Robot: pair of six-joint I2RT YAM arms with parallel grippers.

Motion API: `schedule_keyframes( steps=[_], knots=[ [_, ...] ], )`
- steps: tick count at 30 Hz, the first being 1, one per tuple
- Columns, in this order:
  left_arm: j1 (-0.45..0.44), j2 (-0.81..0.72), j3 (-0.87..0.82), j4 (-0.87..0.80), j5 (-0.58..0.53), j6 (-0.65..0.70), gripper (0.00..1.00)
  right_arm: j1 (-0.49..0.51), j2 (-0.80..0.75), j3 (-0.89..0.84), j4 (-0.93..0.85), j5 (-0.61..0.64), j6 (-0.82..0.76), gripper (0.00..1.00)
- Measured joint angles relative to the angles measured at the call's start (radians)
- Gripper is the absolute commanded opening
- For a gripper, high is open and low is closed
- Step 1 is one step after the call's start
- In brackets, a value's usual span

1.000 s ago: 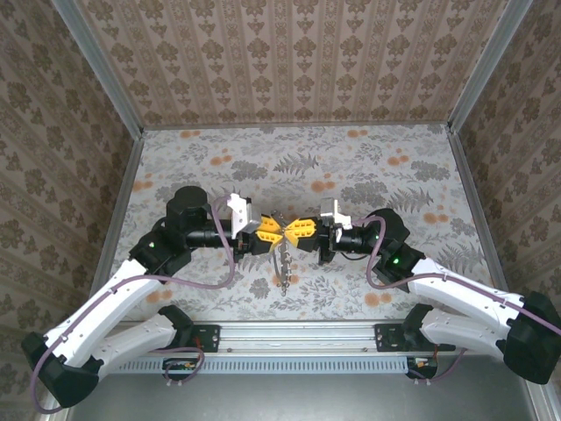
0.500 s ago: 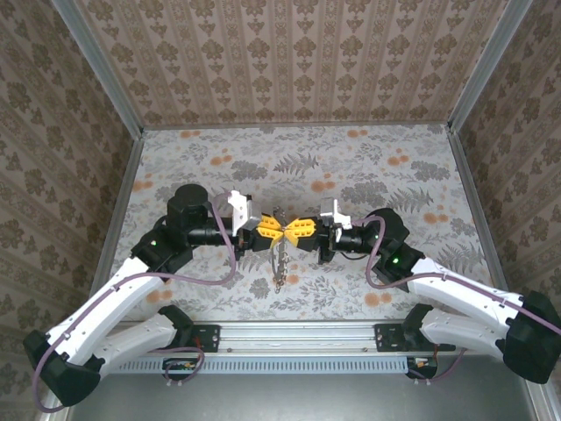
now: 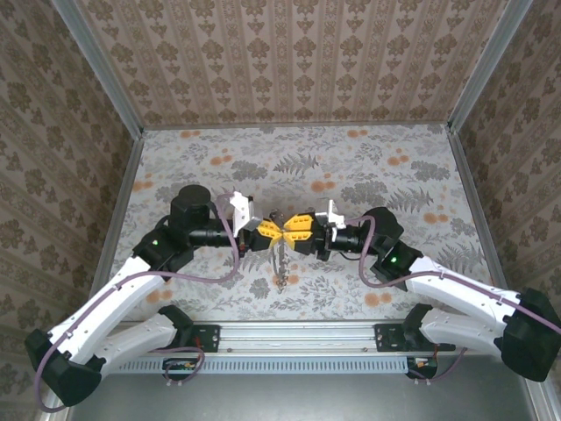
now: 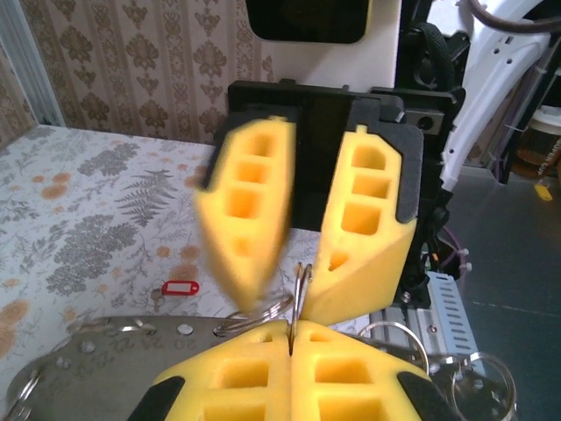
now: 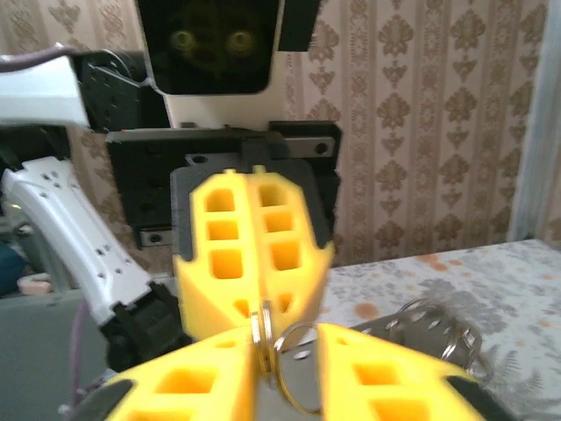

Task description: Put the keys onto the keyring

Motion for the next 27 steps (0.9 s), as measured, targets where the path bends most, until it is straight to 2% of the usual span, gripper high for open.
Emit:
schedule_keyframes(
  steps=[6,10,13,16,20,27],
  knots=[
    [0.010,0.000,-0.020,-0.006,-0.031,0.003,0.00,0.014,-0.103,0.053,-0.314,0.111,-0.006,0.60],
    [0.024,-0.001,-0.056,-0.008,-0.063,-0.006,0.00,-0.007,-0.204,0.109,-0.555,0.280,0.013,0.65],
    [0.023,0.000,-0.081,-0.007,-0.079,-0.035,0.00,-0.054,-0.206,0.166,-0.739,0.420,0.052,0.67],
    [0.024,-0.003,-0.107,-0.005,-0.098,-0.069,0.00,-0.180,-0.143,0.205,-0.888,0.500,0.114,0.64],
    [0.026,-0.035,-0.134,-0.005,-0.126,-0.107,0.00,-0.369,-0.003,0.206,-1.012,0.532,0.165,0.61],
    [0.026,-0.119,-0.151,0.035,-0.132,-0.145,0.00,-0.516,0.314,0.312,-1.111,0.519,0.113,0.55]
  ],
)
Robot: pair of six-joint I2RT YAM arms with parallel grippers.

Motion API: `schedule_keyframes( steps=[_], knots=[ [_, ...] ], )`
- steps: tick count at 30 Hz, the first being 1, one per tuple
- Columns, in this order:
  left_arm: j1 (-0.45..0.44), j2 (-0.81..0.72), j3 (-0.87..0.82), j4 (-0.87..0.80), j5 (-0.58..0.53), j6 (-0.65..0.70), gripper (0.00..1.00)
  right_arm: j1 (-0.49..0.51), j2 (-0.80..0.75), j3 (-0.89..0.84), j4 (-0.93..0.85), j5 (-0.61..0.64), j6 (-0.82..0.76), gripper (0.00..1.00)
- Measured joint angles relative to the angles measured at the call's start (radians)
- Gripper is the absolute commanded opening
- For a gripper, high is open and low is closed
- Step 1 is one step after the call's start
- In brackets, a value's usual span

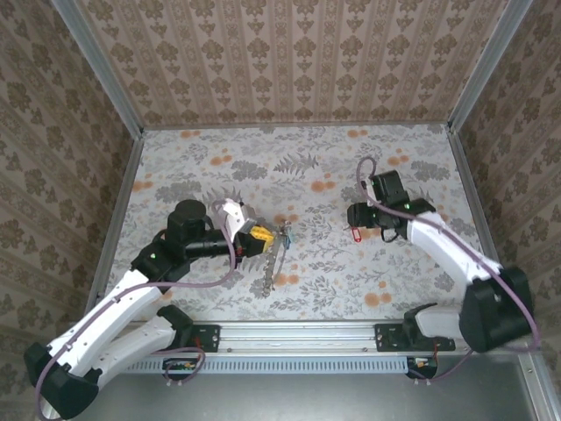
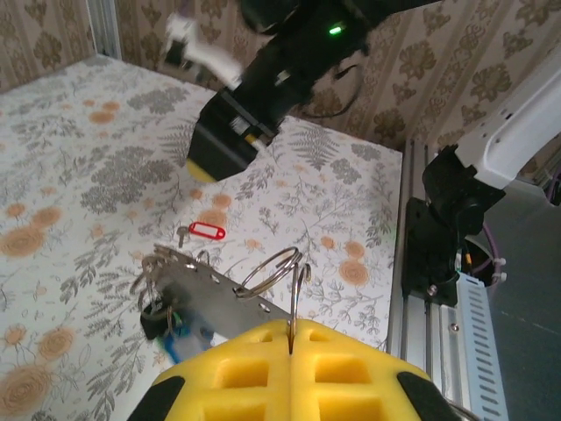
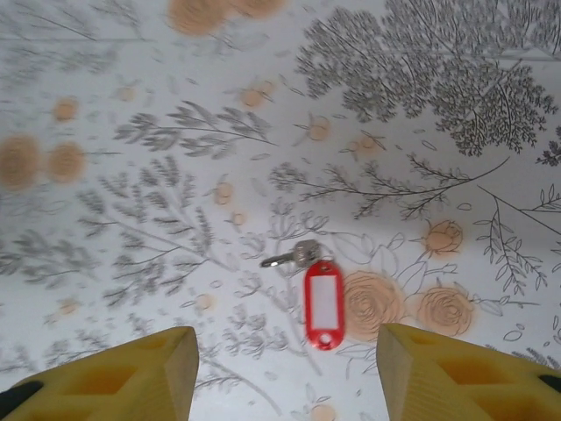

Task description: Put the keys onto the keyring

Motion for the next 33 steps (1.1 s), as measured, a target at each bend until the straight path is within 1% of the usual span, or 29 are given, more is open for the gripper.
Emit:
schedule_keyframes(
  steps=[4,8,14,17,23,33],
  knots=[
    [0.000,-0.028,-0.006,0.027,0.005,-0.017,0.00,-0.043,0.170,0.091,-0.030,-0.031,-0.050,0.54],
    [0.000,-0.035,-0.015,0.050,0.018,-0.028,0.00,-0.080,0.282,0.120,-0.053,-0.087,-0.086,0.46],
    [0.000,-0.035,-0.021,0.077,0.044,-0.047,0.00,-0.095,0.418,0.182,-0.093,-0.141,-0.131,0.43],
    [-0.001,-0.037,-0.023,0.092,0.057,-0.053,0.00,-0.095,0.451,0.202,-0.107,-0.144,-0.147,0.42],
    [-0.006,-0.042,-0.029,0.101,0.066,-0.059,0.00,-0.095,0.480,0.223,-0.117,-0.162,-0.172,0.35],
    [-0.006,-0.042,-0.029,0.101,0.066,-0.059,0.00,-0.095,0.482,0.227,-0.119,-0.189,-0.191,0.24]
  ],
)
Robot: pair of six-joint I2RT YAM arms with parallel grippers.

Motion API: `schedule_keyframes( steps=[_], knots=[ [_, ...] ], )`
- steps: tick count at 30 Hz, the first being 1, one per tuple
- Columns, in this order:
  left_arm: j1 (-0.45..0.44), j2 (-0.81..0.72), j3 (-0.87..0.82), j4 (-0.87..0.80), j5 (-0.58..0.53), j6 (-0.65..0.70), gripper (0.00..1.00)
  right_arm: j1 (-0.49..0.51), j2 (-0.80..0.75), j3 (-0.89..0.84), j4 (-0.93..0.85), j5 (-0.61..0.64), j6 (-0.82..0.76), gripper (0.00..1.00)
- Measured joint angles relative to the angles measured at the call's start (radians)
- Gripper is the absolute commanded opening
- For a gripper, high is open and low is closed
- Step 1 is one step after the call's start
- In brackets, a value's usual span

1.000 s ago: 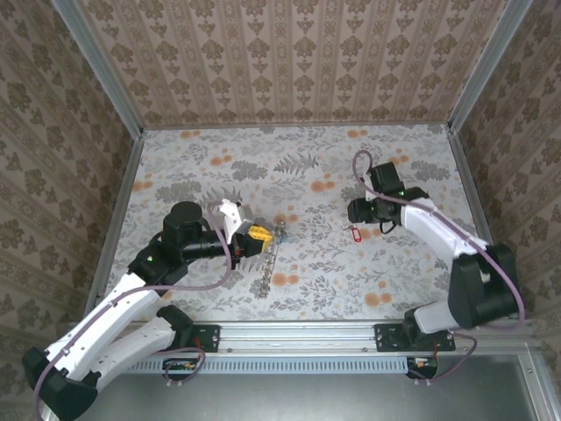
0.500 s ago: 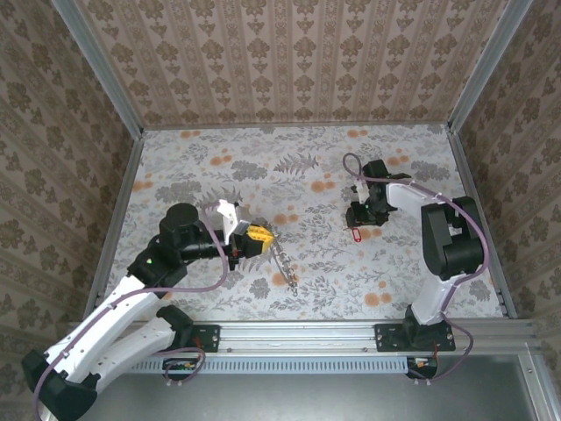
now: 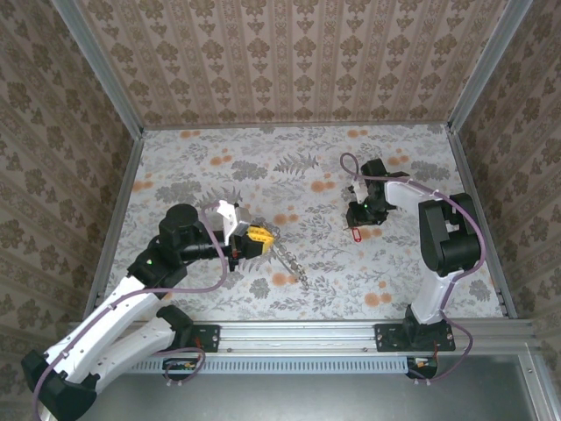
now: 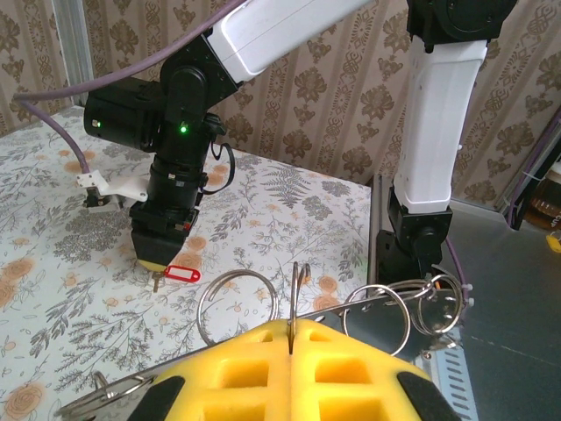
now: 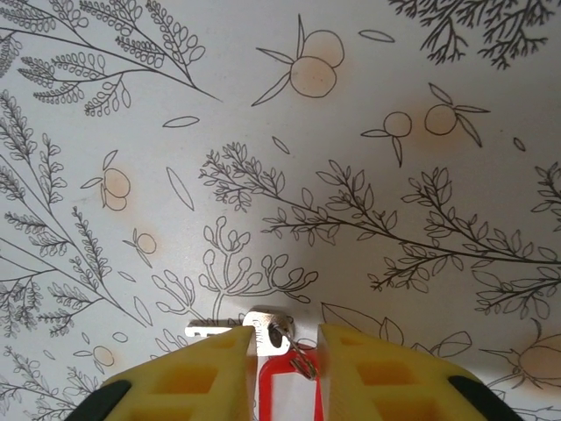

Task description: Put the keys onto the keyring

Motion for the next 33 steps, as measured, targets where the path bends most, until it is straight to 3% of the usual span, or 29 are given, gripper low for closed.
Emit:
schedule_keyframes(
  steps=[19,33],
  knots=[
    [0.000,-0.023,0.000,-0.005,-0.014,0.000,0.00,0.000,0.000,0.000,0.000,-0.006,-0.007,0.16],
    [0.000,-0.034,0.000,-0.009,-0.018,0.001,0.00,0.000,0.000,0.000,-0.008,-0.006,-0.008,0.18]
  ],
)
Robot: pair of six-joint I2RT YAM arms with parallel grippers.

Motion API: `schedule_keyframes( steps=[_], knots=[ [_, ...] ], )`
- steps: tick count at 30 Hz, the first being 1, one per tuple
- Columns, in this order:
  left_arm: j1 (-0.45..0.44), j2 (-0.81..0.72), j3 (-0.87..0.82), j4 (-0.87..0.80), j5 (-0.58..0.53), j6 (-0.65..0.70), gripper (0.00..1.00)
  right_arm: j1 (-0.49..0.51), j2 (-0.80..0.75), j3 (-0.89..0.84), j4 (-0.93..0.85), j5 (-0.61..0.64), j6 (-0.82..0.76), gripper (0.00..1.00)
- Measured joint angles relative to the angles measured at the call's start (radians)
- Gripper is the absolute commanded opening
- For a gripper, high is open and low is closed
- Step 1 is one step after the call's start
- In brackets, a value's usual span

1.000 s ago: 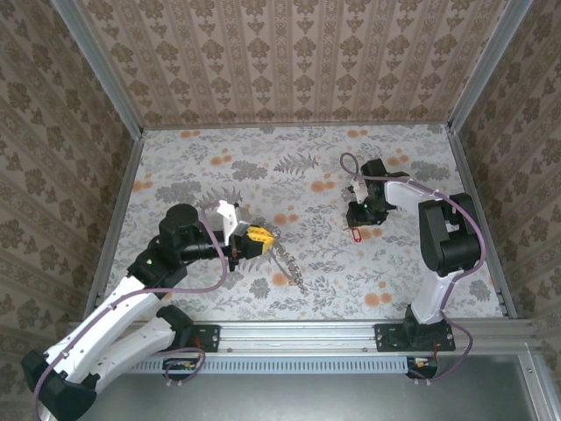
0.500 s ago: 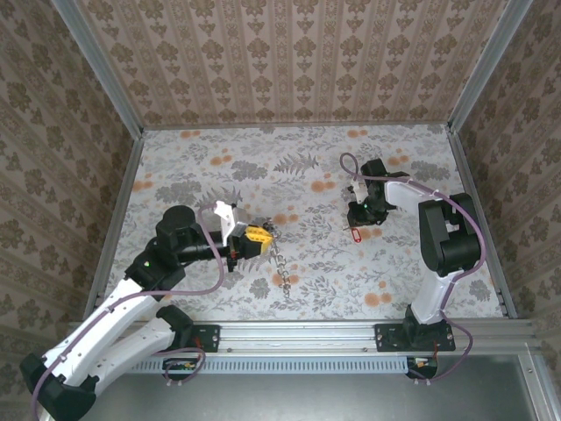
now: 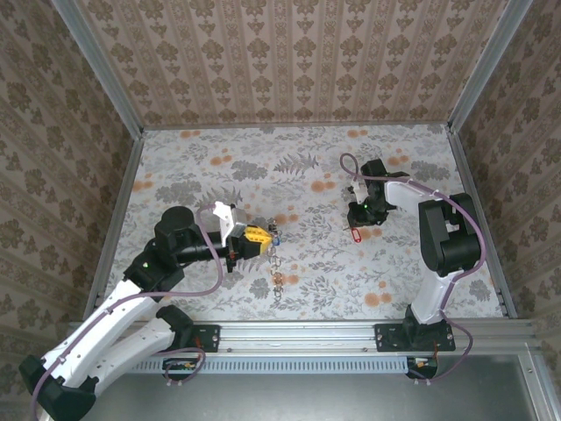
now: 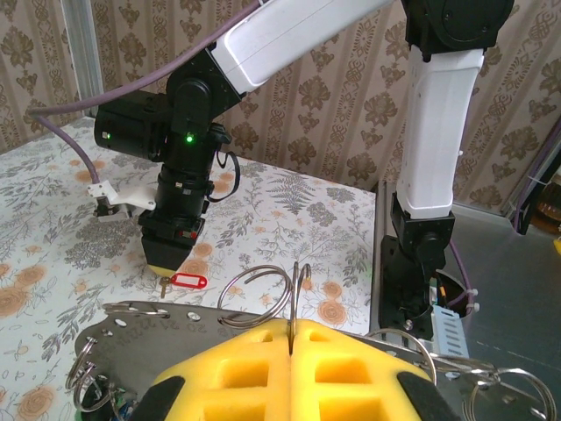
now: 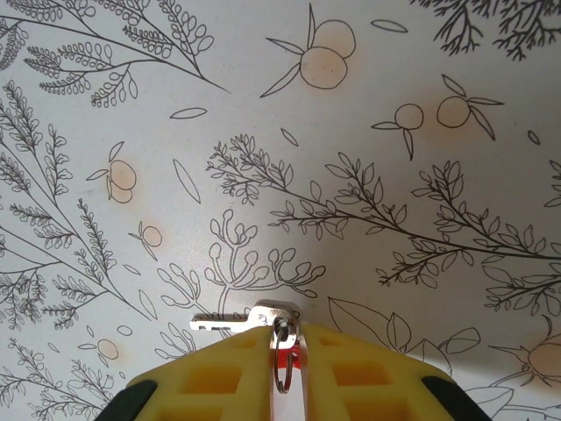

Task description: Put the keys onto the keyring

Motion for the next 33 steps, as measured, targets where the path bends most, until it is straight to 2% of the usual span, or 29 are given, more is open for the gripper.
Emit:
schedule_keyframes(
  steps=[18,23,27,30,33],
  knots=[
    [-0.001,-0.013,0.000,-0.021,0.000,0.000,0.00,0.001,0.000,0.000,-0.003,0.005,-0.018,0.15],
    [-0.002,-0.014,0.000,-0.023,-0.003,0.001,0.00,0.001,0.000,0.000,-0.007,0.007,-0.024,0.01],
    [-0.008,-0.020,0.000,-0.024,-0.010,0.002,0.00,0.001,-0.014,-0.007,-0.007,0.007,-0.022,0.00],
    [-0.008,-0.020,0.000,-0.032,-0.017,0.011,0.00,0.010,-0.093,-0.057,0.012,0.000,-0.022,0.00],
    [-0.008,-0.017,0.004,-0.049,-0.024,0.020,0.00,0.044,-0.266,-0.138,0.056,-0.026,-0.026,0.00]
  ],
)
